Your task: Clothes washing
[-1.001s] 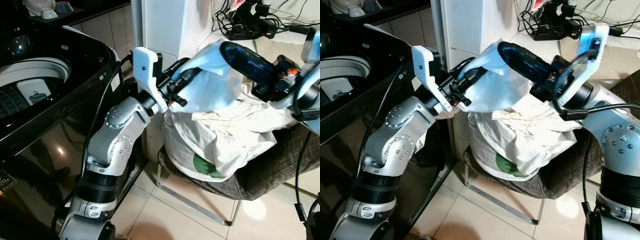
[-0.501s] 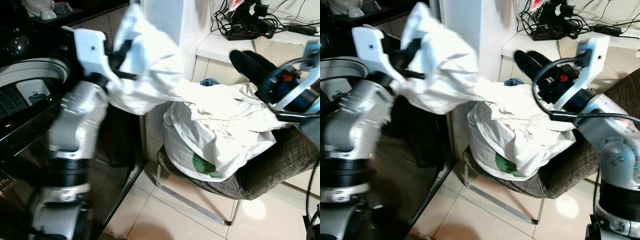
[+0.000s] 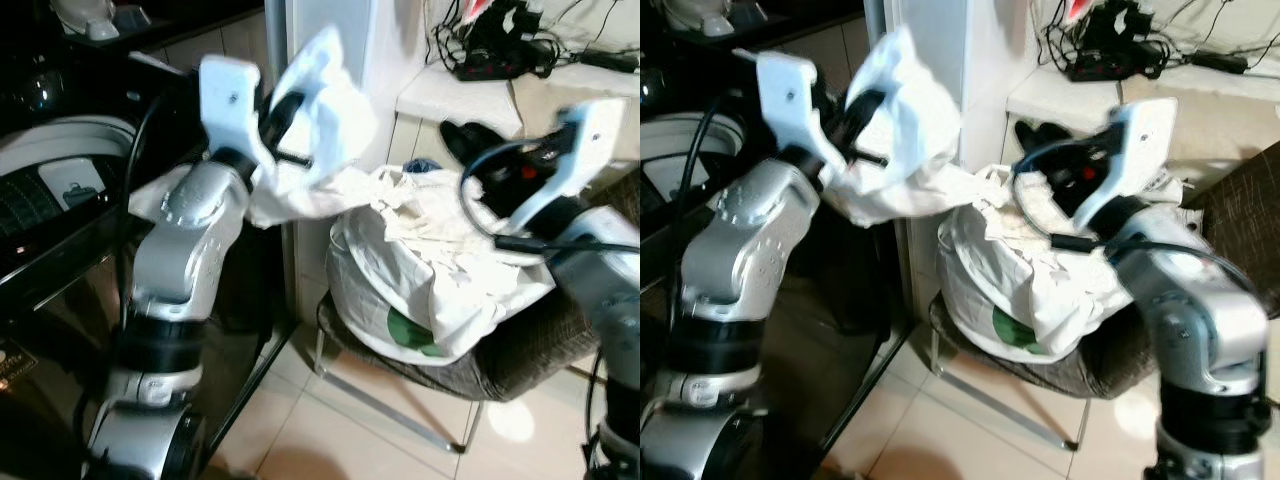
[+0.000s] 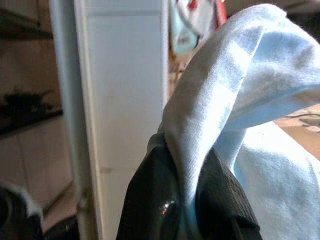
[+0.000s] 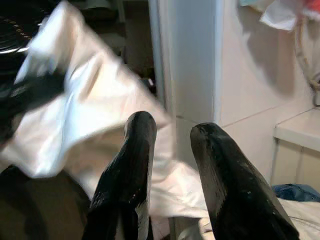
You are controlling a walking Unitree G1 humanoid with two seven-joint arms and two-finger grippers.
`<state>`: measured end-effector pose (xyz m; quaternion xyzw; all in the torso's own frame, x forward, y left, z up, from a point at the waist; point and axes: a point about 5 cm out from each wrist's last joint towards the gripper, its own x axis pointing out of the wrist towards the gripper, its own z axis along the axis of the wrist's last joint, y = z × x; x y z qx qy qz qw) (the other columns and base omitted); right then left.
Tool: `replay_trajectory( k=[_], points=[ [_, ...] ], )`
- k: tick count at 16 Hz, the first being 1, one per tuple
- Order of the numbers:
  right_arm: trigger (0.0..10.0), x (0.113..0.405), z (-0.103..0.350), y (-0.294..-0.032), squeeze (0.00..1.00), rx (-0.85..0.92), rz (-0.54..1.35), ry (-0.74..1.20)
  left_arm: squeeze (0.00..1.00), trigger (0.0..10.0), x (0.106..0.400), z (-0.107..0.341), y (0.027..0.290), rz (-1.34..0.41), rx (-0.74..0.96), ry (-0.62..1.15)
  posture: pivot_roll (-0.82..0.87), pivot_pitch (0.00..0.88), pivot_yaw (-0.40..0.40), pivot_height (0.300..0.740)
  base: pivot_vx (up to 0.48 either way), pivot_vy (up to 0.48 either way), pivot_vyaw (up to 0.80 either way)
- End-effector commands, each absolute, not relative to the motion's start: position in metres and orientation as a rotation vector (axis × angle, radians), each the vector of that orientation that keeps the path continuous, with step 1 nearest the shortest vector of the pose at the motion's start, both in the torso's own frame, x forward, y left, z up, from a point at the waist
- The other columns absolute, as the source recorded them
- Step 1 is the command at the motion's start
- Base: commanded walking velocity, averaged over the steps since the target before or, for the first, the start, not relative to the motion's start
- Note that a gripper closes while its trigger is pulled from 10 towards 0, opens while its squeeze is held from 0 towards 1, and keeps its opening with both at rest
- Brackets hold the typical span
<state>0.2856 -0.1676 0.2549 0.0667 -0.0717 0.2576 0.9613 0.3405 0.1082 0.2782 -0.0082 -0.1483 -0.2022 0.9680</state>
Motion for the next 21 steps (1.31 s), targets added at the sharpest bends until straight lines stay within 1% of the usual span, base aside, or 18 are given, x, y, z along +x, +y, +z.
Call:
replay_trajectory(
  k=[1, 4, 8, 10, 11, 13, 14, 15, 16, 17, 18, 19, 21],
  points=[
    [10.0, 0.284, 0.259, -0.167, 0.0, 0.11, 0.51, -0.174, 0.0, 10.0, 0.342, 0.287, 0.109, -0.397, -0.007, -0.333, -0.06, 0.0, 0.027, 0.74, 0.375, 0.0, 0.8],
    [10.0, 0.283, 0.257, -0.166, 0.0, 0.086, 0.518, -0.17, 0.0, 10.0, 0.348, 0.292, 0.115, -0.373, 0.041, -0.347, -0.06, 0.0, 0.028, 0.74, 0.374, 0.0, 0.8],
    [10.0, 0.281, 0.256, -0.161, 0.0, 0.056, 0.55, -0.173, 0.0, 10.0, 0.357, 0.306, 0.135, -0.306, 0.087, -0.378, -0.05, 0.0, 0.028, 0.74, 0.378, 0.0, 0.8],
    [10.0, 0.281, 0.257, -0.161, 0.0, 0.055, 0.547, -0.186, 0.0, 10.0, 0.362, 0.313, 0.14, -0.298, 0.104, -0.393, -0.05, 0.0, 0.027, 0.74, 0.379, 0.0, 0.8],
    [10.0, 0.282, 0.257, -0.162, 0.0, 0.1, 0.539, -0.189, 0.0, 10.0, 0.366, 0.319, 0.141, -0.297, 0.118, -0.419, -0.05, 0.0, 0.027, 0.74, 0.0, 0.0, 0.0],
    [10.0, 0.282, 0.259, -0.163, 0.0, 0.092, 0.545, -0.2, 0.0, 10.0, 0.374, 0.34, 0.148, -0.252, 0.195, -0.483, -0.05, 0.0, 0.026, 0.74, 0.0, 0.0, 0.0],
    [10.0, 0.282, 0.26, -0.161, 0.0, 0.092, 0.559, -0.206, 0.0, 10.0, 0.381, 0.365, 0.162, -0.168, 0.281, -0.546, -0.05, 0.0, 0.022, 0.74, 0.0, 0.0, 0.0],
    [10.0, 0.28, 0.26, -0.16, 0.0, 0.088, 0.579, -0.209, 0.0, 10.0, 0.385, 0.399, 0.185, -0.002, 0.467, -0.602, -0.05, 0.0, 0.023, 0.74, 0.0, 0.0, 0.0],
    [10.0, 0.28, 0.26, -0.159, 0.0, 0.088, 0.587, -0.21, 0.0, 10.0, 0.384, 0.411, 0.193, 0.077, 0.556, -0.624, -0.05, 0.0, 0.024, 0.74, 0.0, 0.0, 0.0],
    [10.0, 0.278, 0.261, -0.157, 0.0, 0.098, 0.604, -0.214, 0.0, 10.0, 0.382, 0.43, 0.206, 0.21, 0.698, -0.651, -0.05, 0.0, 0.026, 0.74, 0.0, 0.0, 0.0],
    [10.0, 0.275, 0.262, -0.151, 0.0, 0.112, 0.652, -0.214, 0.0, 10.0, 0.386, 0.437, 0.218, 0.302, 0.911, -0.578, -0.04, 0.0, 0.028, 0.74, 0.0, 0.0, 0.0],
    [10.0, 0.273, 0.261, -0.147, 0.0, 0.113, 0.681, -0.212, 0.0, 10.0, 0.394, 0.425, 0.223, 0.288, 0.985, -0.475, -0.05, 0.0, 0.032, 0.74, 0.0, 0.0, 0.0],
    [10.0, 0.271, 0.259, -0.14, 0.0, 0.101, 0.708, -0.205, 0.0, 10.0, 0.414, 0.368, 0.22, 0.118, 0.985, -0.221, -0.05, 0.0, 0.034, 0.74, 0.0, 0.0, 0.0]
  ],
)
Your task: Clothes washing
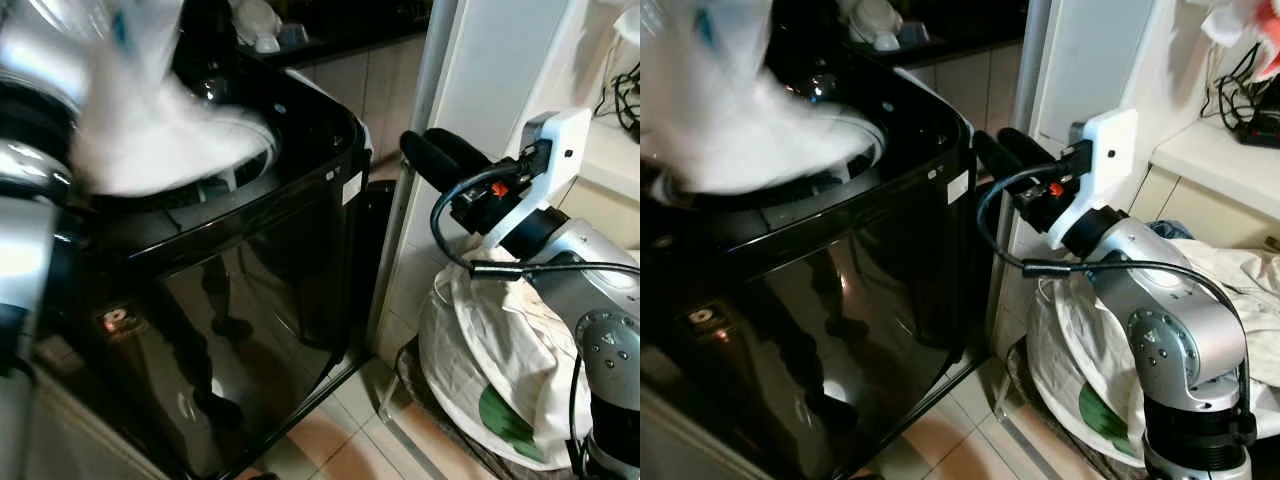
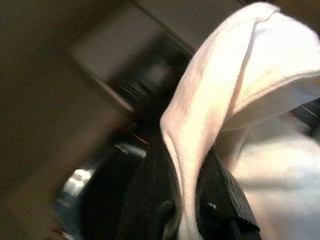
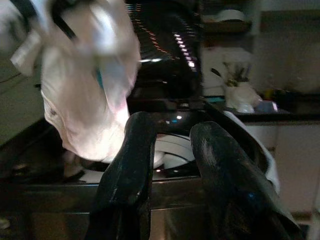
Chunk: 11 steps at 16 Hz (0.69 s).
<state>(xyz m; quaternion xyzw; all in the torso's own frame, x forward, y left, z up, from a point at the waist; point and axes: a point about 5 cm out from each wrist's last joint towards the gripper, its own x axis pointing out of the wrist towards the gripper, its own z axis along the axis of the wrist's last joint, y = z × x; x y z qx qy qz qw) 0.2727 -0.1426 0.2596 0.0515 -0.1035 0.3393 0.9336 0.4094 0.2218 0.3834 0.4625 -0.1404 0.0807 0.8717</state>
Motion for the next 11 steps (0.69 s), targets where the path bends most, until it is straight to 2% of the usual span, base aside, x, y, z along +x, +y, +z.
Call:
replay_trajectory(
  k=[1, 2, 5, 6, 8, 11],
  points=[
    [10.0, 0.271, 0.258, -0.14, 0.0, 0.097, 0.709, -0.201, 0.0, 10.0, 0.417, 0.352, 0.217, 0.063, 0.985, -0.16, -0.05, 0.0, 0.034, 0.74, 0.0, 0.0, 0.0],
    [10.0, 0.271, 0.256, -0.139, 0.0, 0.083, 0.711, -0.186, 0.0, 10.0, 0.421, 0.326, 0.213, -0.009, 1.001, -0.062, -0.05, 0.0, 0.034, 0.74, 0.0, 0.0, 0.0],
    [10.0, 0.267, 0.249, -0.134, 0.0, 0.048, 0.754, -0.145, 0.0, 10.0, 0.423, 0.271, 0.202, -0.213, 0.864, 0.161, -0.06, 0.0, 0.034, 0.74, 0.0, 0.0, 0.0],
    [10.0, 0.266, 0.247, -0.133, 0.0, 0.044, 0.771, -0.132, 1.0, 10.0, 0.422, 0.261, 0.202, -0.237, 0.828, 0.232, -0.06, 0.0, 0.032, 0.74, 0.0, 0.0, 0.0],
    [10.0, 0.263, 0.245, -0.132, 0.0, 0.037, 0.795, -0.111, 1.0, 10.0, 0.419, 0.253, 0.205, -0.264, 0.784, 0.343, -0.06, 0.0, 0.031, 0.74, 0.0, 0.0, 0.0],
    [10.0, 0.26, 0.242, -0.131, 0.0, 0.029, 0.819, -0.087, 1.0, 10.0, 0.417, 0.256, 0.209, -0.294, 0.792, 0.415, -0.06, 0.0, 0.027, 0.74, 0.0, 0.0, 0.0]
  ],
)
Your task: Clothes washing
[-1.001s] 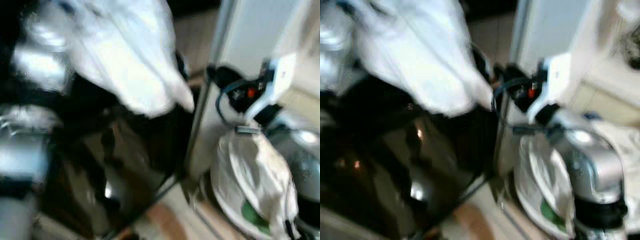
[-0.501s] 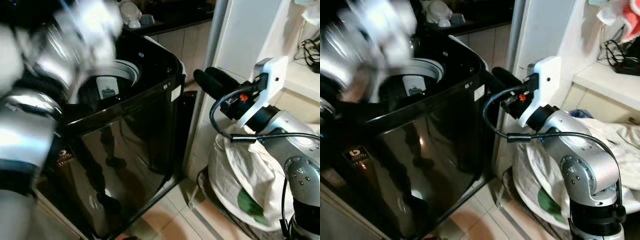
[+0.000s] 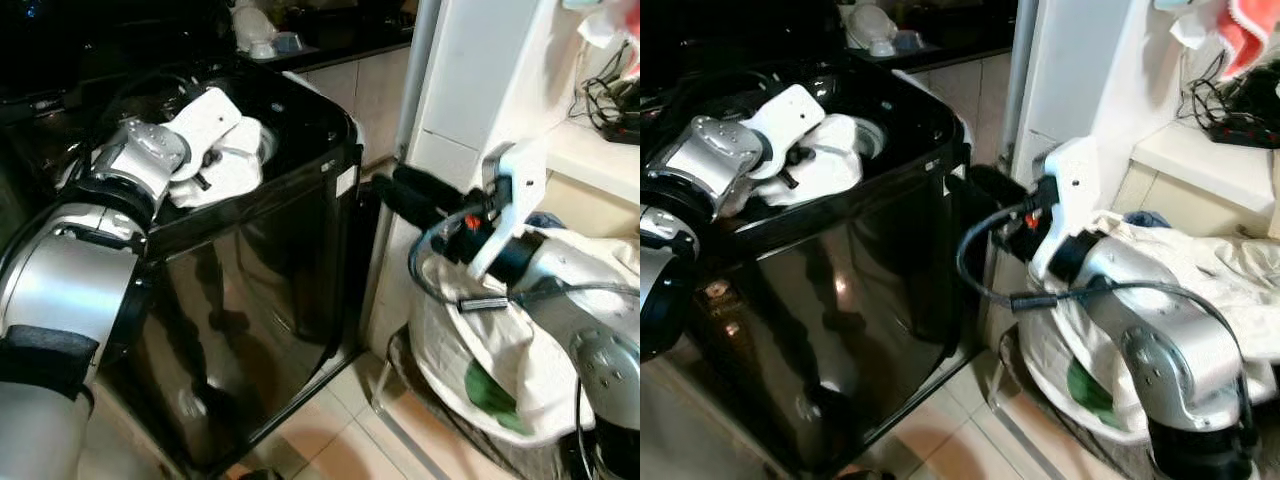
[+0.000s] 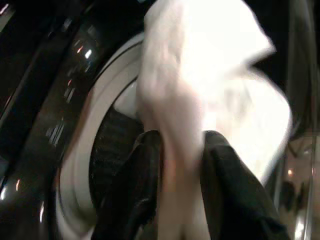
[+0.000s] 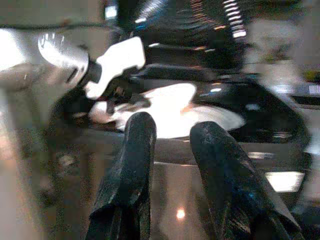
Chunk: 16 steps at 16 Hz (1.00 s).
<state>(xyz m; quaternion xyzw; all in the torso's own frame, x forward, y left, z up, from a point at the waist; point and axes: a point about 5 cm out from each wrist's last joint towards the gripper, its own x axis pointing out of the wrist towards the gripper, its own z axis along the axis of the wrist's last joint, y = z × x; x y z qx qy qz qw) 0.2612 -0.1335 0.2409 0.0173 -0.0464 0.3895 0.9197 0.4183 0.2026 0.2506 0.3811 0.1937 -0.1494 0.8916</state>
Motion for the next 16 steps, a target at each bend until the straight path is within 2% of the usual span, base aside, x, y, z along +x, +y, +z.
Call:
replay_trajectory(
  k=[1, 4, 5, 6, 7, 8, 9, 10, 12, 13, 16],
  points=[
    [10.0, 0.26, 0.241, -0.131, 0.0, 0.028, 0.822, -0.081, 1.0, 10.0, 0.417, 0.259, 0.209, -0.297, 0.794, 0.418, -0.06, 0.0, 0.025, 0.74, 0.0, 0.0, 0.0],
    [10.0, 0.263, 0.24, -0.131, 0.0, 0.022, 0.824, -0.065, 1.0, 10.0, 0.419, 0.269, 0.21, -0.275, 0.79, 0.389, -0.05, 0.0, 0.022, 0.74, 0.0, 0.0, 0.0],
    [10.0, 0.264, 0.241, -0.132, 0.0, 0.02, 0.807, -0.068, 1.0, 10.0, 0.421, 0.278, 0.206, -0.252, 0.764, 0.32, -0.05, 0.0, 0.025, 0.74, 0.0, 0.0, 0.0],
    [10.0, 0.268, 0.242, -0.135, 0.0, 0.021, 0.752, -0.081, 0.76, 10.0, 0.424, 0.297, 0.197, -0.241, 0.676, 0.175, -0.06, 0.0, 0.03, 0.74, 0.0, 0.0, 0.0],
    [10.0, 0.273, 0.244, -0.142, 0.0, 0.023, 0.667, -0.1, 0.0, 10.0, 0.425, 0.314, 0.186, -0.249, 0.481, 0.038, -0.06, 0.0, 0.035, 0.74, 0.0, 0.0, 0.0],
    [10.0, 0.28, 0.246, -0.149, 0.0, 0.019, 0.572, -0.114, 0.0, 10.0, 0.425, 0.326, 0.175, -0.303, 0.297, -0.075, -0.06, 0.0, 0.037, 0.74, 0.0, 0.0, 0.0],
    [10.0, 0.286, 0.247, -0.157, 0.0, -0.01, 0.465, -0.122, 0.0, 10.0, 0.425, 0.324, 0.164, -0.371, 0.088, -0.108, -0.07, 0.0, 0.038, 0.74, 0.0, 0.0, 0.0],
    [10.0, 0.288, 0.246, -0.159, 0.0, -0.032, 0.428, -0.124, 0.0, 10.0, 0.424, 0.32, 0.158, -0.388, 0.042, -0.134, -0.07, 0.0, 0.038, 0.74, 0.0, 0.0, 0.0],
    [10.0, 0.291, 0.239, -0.156, 0.0, -0.094, 0.377, -0.112, 0.0, 10.0, 0.419, 0.298, 0.145, -0.376, 0.06, -0.236, -0.07, 0.0, 0.031, 0.74, 0.0, 0.0, 0.0],
    [10.0, 0.292, 0.23, -0.154, 0.0, -0.087, 0.334, -0.077, 0.0, 10.0, 0.404, 0.277, 0.135, -0.368, 0.053, -0.31, -0.07, 0.0, 0.03, 0.74, 0.0, 0.0, 0.0],
    [10.0, 0.288, 0.219, -0.149, 0.0, -0.059, 0.326, -0.045, 0.0, 10.0, 0.37, 0.246, 0.122, -0.413, -0.03, -0.332, -0.07, 0.0, 0.016, 0.74, 0.134, 0.0, -0.73]
  ],
)
